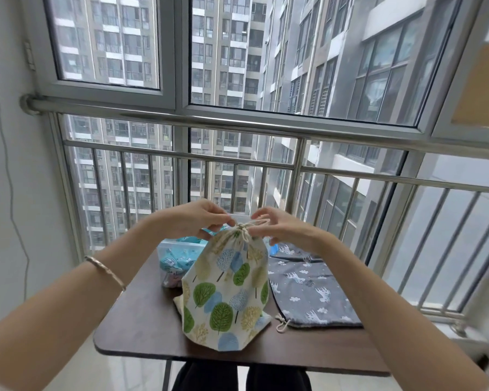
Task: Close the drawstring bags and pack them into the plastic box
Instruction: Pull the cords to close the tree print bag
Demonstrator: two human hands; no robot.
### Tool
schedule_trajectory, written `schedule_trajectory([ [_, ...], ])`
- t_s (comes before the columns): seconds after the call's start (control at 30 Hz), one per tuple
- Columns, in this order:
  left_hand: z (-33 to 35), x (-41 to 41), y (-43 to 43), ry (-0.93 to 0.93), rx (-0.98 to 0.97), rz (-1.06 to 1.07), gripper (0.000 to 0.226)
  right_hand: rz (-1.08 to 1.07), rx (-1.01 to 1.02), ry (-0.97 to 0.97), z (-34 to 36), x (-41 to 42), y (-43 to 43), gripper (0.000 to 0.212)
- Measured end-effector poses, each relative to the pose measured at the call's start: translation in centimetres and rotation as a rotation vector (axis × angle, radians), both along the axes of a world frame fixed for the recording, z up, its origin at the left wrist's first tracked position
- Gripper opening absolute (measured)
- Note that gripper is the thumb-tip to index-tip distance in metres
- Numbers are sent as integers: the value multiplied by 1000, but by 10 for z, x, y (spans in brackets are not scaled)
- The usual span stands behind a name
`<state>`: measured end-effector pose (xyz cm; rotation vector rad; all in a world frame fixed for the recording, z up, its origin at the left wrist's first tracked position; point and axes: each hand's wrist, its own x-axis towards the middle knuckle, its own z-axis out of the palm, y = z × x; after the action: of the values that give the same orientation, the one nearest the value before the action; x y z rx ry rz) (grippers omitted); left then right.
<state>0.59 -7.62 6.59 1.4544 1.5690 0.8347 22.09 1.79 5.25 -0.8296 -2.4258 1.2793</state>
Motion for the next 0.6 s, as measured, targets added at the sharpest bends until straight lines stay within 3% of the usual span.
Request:
schedule_trajectory([
  [0.07, 0, 4, 3, -78, -9, 2, 25, 82, -49, -121, 3, -10, -10, 74],
  [0.23, -2, -2, -2, -217, -30, -38, 35, 98, 96, -164, 24, -24, -26, 26],
  [0.4, -13, -15, -8, -191, -32, -27, 42, 84, 27, 67, 82, -24, -24, 9],
  [0.6, -17, -1, -11, -246, -33, -135, 17, -12, -116, 560, 131, -40, 5, 13],
])
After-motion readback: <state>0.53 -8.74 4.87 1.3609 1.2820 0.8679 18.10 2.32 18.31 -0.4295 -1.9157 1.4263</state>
